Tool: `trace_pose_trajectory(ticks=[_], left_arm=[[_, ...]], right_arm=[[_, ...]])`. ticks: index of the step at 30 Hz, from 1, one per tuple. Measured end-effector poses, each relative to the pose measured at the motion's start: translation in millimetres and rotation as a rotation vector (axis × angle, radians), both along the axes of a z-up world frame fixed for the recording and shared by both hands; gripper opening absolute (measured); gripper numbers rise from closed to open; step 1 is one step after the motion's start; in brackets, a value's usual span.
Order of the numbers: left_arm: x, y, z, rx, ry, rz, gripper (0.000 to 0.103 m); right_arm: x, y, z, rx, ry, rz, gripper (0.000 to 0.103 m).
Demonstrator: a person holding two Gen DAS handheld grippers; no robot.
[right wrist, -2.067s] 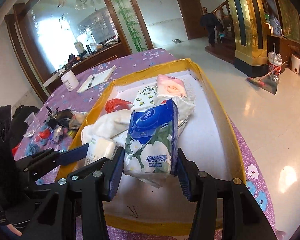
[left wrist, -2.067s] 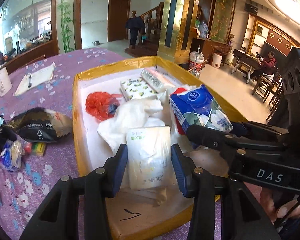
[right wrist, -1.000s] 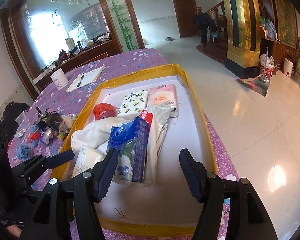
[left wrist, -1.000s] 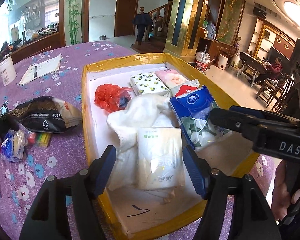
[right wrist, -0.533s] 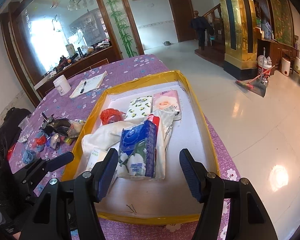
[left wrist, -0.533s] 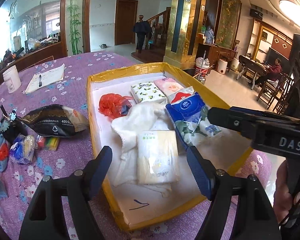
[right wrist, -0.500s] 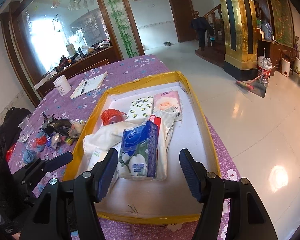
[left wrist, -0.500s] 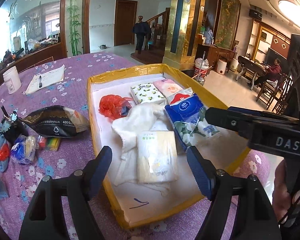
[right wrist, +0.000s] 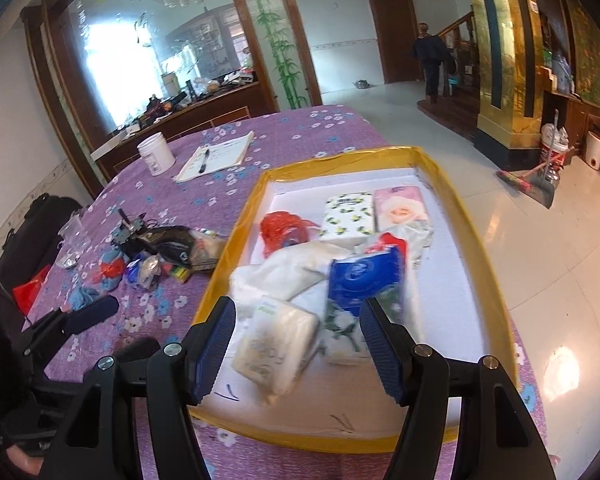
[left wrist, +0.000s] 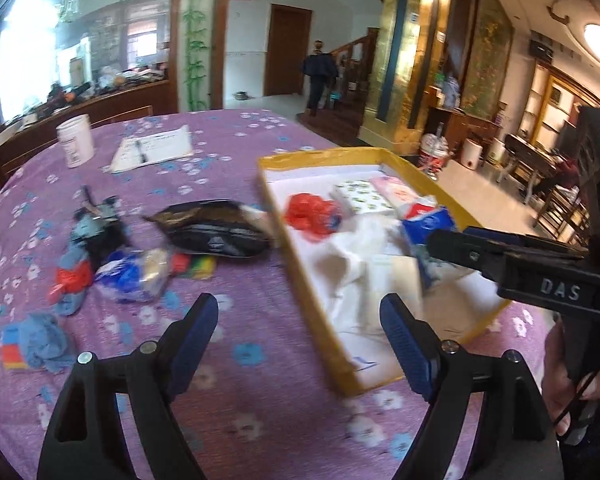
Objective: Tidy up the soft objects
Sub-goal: 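Withdraw both open tools from the box back over the table items, then grasp the black snack bag with the right tool while the left tool grasps the blue knit glove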
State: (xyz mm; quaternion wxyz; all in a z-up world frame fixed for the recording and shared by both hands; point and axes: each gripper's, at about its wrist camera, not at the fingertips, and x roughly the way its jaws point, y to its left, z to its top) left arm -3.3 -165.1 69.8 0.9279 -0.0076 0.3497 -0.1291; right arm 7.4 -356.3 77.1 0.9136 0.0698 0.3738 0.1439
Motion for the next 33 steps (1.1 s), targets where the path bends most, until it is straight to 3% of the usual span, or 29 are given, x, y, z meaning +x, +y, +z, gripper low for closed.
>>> trace_pose_trajectory(ticks=[6, 12, 20, 28, 33], left_arm=[[3, 53, -3, -0.009, -0.006, 0.153, 0.082], [0, 87, -8, -0.022, 0.01, 0.232, 0.082], [-6, 110, -16, -0.018, 0.027, 0.292, 0.082], [-13, 130, -17, -0.009, 0.031, 0.336, 0.082], [-20, 160, -14, -0.024, 0.02, 0.398, 0.082]], right_arm=[[1, 38, -1, -0.039, 0.003, 0.078, 0.069], [11, 76, 2, -0.053, 0.018, 0.177, 0.069], [85, 140, 13, -0.03, 0.092, 0.279, 0.069], [154, 174, -21, -0.064, 0.21, 0.257, 0.069], [142, 175, -32, -0.001, 0.277, 0.315, 0.072]])
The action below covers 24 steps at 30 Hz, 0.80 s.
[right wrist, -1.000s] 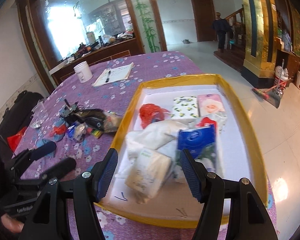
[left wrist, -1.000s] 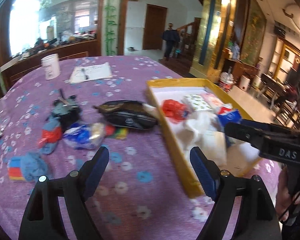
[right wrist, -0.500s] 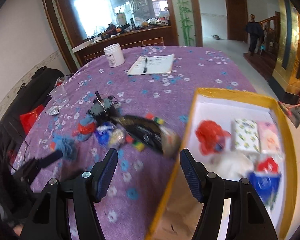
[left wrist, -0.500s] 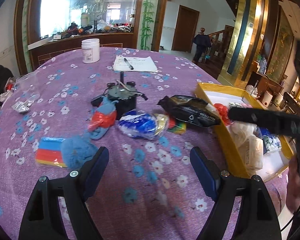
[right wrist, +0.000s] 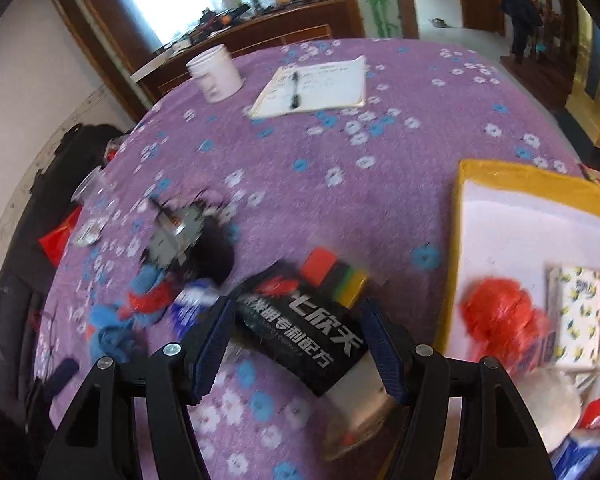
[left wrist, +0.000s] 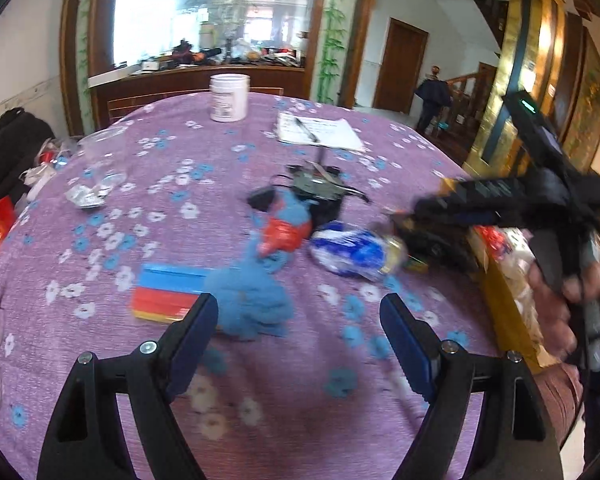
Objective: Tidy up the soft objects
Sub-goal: 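Grasp the black snack bag with the right tool while the left tool grasps the blue knit glove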
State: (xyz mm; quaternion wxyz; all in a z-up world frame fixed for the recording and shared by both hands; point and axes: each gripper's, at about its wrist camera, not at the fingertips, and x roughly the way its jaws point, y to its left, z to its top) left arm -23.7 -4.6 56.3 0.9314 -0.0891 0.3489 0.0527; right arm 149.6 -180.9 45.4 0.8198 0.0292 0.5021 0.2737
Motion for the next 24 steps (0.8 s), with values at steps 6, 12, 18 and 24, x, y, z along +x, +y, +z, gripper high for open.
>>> trace_pose_trajectory(ticks=[6, 12, 18, 24], left_arm=[[-7, 40, 0, -0.022, 0.005, 0.088, 0.082], [-16, 71, 3, -0.034, -0.002, 0.147, 0.082], [-19, 86, 0, -0.07, 0.003, 0.137, 0.083], [-9, 72, -5, -0.089, 0.023, 0.066, 0.085]], right_arm=[[-56, 8, 10, 0.153, 0.088, 0.21, 0.073], [-65, 2, 9, 0.066, 0.006, 0.147, 0.073], [-72, 23, -17, 0.006, 0.015, 0.129, 0.073], [-83, 18, -29, 0.012, -0.015, 0.068, 0.05]])
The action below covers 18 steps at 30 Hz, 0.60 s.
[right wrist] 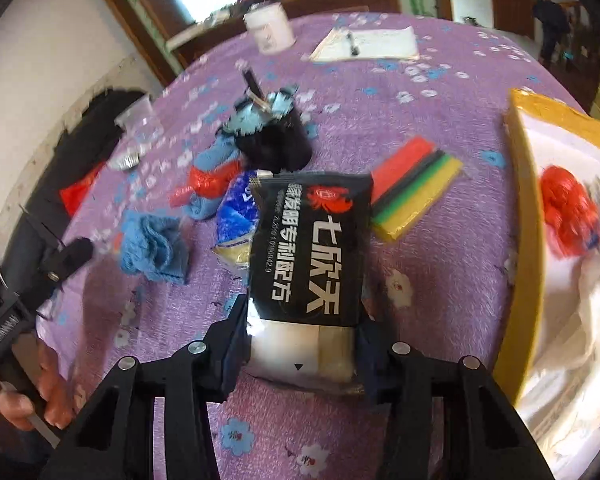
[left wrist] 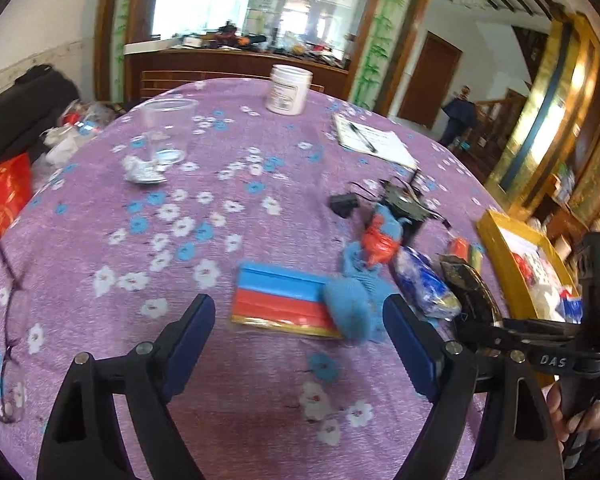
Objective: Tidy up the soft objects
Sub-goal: 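Grasp the black snack bag with the right tool while the left tool grasps the blue knit glove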
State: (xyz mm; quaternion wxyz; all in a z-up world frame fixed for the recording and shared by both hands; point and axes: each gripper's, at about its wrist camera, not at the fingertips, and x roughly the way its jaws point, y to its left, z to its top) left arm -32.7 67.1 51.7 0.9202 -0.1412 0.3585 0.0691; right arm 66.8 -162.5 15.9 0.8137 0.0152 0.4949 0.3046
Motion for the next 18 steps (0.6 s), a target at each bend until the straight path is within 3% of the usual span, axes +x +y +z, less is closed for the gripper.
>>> trace_pose_trajectory(ticks=[5, 10, 11, 13, 17, 18], left_arm=[[17, -28, -6, 0.05, 0.031, -0.078, 0.086], [36, -41, -19, 0.105, 0.088, -0.066, 0.085], [38, -42, -20, 0.101, 0.096, -0.067, 0.082], [44, -42, -25, 0.091, 0.121, -0.074, 0.064], [50, -46, -29, 0.134, 0.137, -0.059, 0.062], [50, -48, -30, 0.143, 0.135, -0.057, 0.057]], right_arm=[[-22, -21, 12, 0.036, -0.062, -0.038, 0.05], [-35, -34, 15, 0.055, -0.073, -0.039, 0.05], [-36, -35, 15, 0.059, -0.073, -0.04, 0.05], [-37, -38, 16, 0.069, -0.07, -0.04, 0.05], [-38, -41, 15, 0.087, -0.069, -0.038, 0.05], [-38, -41, 14, 0.09, -0.069, -0.037, 0.05]])
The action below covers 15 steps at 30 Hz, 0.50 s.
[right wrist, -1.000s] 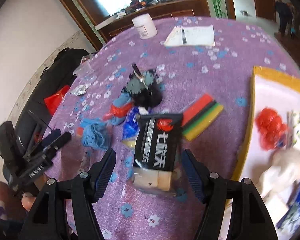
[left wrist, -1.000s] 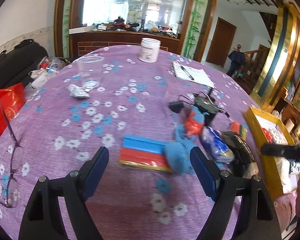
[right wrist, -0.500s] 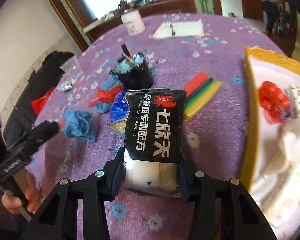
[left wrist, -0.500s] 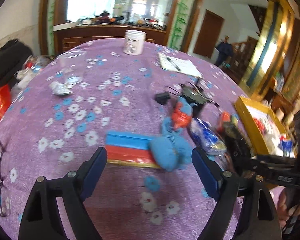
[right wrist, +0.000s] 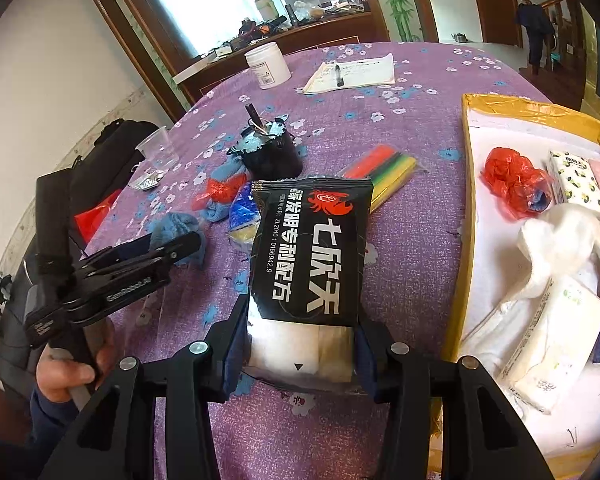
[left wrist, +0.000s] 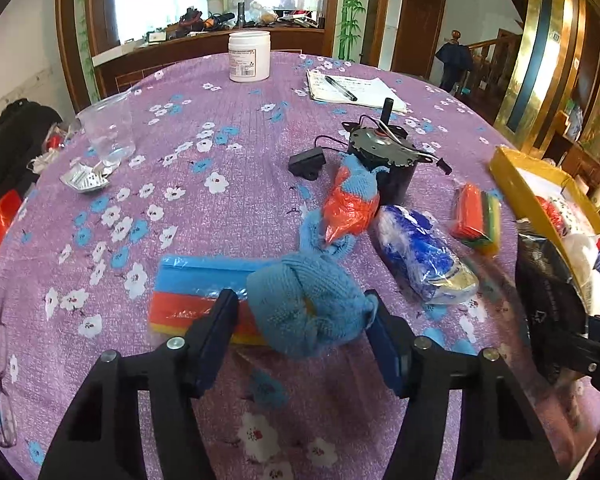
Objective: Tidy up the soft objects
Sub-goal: 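Grasp the black snack bag with the right tool while the left tool grasps the blue knit glove, then carry the black snack bag and blue glove over the yellow box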
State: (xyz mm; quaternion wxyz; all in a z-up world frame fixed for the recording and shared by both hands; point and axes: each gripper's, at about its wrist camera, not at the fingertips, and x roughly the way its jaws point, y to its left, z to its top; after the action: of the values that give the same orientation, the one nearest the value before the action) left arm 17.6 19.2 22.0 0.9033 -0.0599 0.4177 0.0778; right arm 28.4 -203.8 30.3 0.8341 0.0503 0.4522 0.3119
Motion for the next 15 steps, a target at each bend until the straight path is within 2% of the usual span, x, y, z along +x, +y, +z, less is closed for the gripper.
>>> trace_pose_trajectory(ticks=[1, 2, 9, 15], left_arm=[[0, -1, 0, 0.005, -0.001, -0.001, 0.046], [-1, -1, 0, 0.008, -0.004, -0.001, 0.043], [-14, -14, 15, -0.03, -0.056, -0.046, 0.042], [-21, -43, 25, 0.008, -0.098, -0.112, 0.042]], right_arm=[[-1, -1, 0, 0.002, -0.001, 0.0, 0.051], [-1, -2, -1, 0.002, -0.001, -0.001, 0.05], [-5, -9, 4, 0.006, -0.02, -0.016, 0.051], [-8, -9, 5, 0.004, -0.024, -0.018, 0.05]])
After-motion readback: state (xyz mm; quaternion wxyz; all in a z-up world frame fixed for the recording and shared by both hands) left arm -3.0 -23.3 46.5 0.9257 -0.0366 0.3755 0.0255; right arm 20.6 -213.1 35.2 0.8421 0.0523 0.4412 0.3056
